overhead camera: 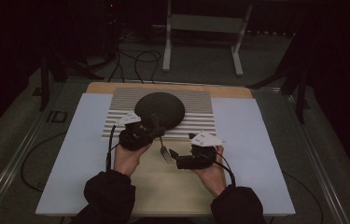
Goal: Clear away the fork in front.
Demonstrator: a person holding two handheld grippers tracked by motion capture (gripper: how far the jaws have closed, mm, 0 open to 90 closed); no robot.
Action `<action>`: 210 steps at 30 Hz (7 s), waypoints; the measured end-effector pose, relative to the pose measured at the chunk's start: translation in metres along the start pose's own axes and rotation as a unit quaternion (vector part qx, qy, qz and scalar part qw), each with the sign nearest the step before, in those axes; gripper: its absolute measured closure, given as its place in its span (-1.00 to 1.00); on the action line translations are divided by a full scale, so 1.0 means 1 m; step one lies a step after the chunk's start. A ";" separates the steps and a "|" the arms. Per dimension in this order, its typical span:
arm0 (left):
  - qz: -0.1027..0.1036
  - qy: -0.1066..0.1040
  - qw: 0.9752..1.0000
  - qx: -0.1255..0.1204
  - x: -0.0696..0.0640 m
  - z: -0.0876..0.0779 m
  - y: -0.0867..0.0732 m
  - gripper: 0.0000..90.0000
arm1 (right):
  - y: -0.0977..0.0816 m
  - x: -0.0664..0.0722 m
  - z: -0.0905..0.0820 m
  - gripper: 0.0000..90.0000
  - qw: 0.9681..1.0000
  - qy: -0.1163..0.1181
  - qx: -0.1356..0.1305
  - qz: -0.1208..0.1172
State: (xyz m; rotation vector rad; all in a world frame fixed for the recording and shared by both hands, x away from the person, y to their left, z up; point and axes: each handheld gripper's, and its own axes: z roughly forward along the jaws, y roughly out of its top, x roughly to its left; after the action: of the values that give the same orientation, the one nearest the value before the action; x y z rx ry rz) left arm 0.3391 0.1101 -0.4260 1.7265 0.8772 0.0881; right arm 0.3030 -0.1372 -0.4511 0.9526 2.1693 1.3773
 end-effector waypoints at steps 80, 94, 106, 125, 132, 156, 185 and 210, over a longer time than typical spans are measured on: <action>-0.033 0.029 0.997 0.066 0.037 -0.056 -0.018 0.94 | -0.072 -0.104 -0.085 -0.81 0.985 -0.159 -0.049 0.043; -0.063 0.026 0.992 0.108 0.043 -0.051 -0.032 0.94 | -0.073 -0.104 -0.083 -0.81 0.985 -0.160 -0.042 0.043; -0.050 0.008 0.992 0.120 0.046 -0.043 -0.054 0.86 | -0.073 -0.104 -0.083 -0.81 0.984 -0.167 -0.037 0.046; -0.055 -0.009 0.987 0.151 0.057 -0.035 -0.084 0.68 | -0.074 -0.104 -0.082 -0.81 0.985 -0.165 -0.036 0.045; -0.073 -0.010 0.987 0.145 0.063 -0.038 -0.092 0.66 | -0.074 -0.104 -0.082 -0.81 0.985 -0.166 -0.036 0.045; -0.084 0.039 0.988 0.121 0.069 -0.049 -0.094 0.12 | -0.073 -0.103 -0.081 -0.81 0.986 -0.160 -0.035 0.041; 0.006 0.120 0.992 0.037 0.055 -0.073 -0.058 -0.83 | -0.073 -0.102 -0.082 -0.81 0.987 -0.153 -0.039 0.039; 0.030 0.157 0.987 -0.011 0.050 -0.082 -0.045 -1.00 | -0.073 -0.101 -0.083 -0.81 0.988 -0.145 -0.041 0.040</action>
State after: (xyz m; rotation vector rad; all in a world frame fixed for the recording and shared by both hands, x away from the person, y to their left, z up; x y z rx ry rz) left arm 0.3134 0.2093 -0.4543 1.7457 1.0479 0.4185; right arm 0.2950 -0.2834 -0.4838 1.1408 1.8636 1.2626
